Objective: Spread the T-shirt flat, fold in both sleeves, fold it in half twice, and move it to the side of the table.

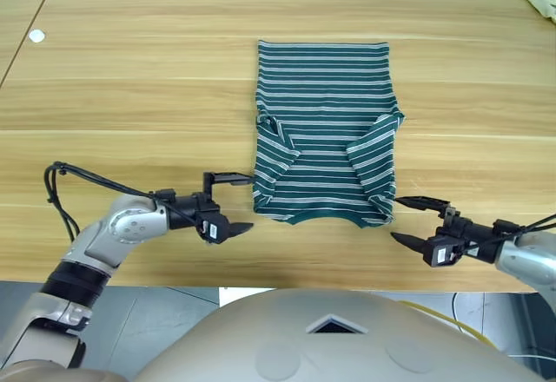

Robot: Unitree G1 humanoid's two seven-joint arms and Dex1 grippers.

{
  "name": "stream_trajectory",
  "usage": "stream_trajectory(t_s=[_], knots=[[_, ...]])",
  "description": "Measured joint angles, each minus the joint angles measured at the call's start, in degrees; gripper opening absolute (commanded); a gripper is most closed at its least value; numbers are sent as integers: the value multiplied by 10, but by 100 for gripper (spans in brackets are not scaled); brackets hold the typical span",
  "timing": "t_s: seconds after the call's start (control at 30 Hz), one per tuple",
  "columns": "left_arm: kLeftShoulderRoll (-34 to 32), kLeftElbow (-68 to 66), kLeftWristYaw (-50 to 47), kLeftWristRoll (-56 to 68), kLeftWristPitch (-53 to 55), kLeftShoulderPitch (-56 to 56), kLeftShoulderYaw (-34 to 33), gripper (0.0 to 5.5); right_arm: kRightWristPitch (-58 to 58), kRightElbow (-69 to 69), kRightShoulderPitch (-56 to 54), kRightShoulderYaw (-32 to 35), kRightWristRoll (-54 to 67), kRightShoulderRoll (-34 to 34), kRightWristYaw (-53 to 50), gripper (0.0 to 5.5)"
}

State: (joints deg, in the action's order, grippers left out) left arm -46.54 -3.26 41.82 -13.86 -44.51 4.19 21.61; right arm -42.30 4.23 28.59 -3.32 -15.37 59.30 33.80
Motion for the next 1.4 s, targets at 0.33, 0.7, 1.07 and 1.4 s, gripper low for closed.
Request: stream_trajectory(t_s=[0.33,0.7,1.07,1.4], knots=[[9,9,2,-30,15,-24,21,446,12,-13,-35,-40,-7,-21,0,216],[15,-14,-13,-87,37,-63,26,270,37,-18,-62,-58,-27,-28,0,24],[9,-12,0,-82,45,-60,41,96,46,-35,-87,-64,-45,-45,-12,0],[9,-16,23,-68,46,-62,50,3,46,-36,-93,-68,-47,-46,-16,0]])
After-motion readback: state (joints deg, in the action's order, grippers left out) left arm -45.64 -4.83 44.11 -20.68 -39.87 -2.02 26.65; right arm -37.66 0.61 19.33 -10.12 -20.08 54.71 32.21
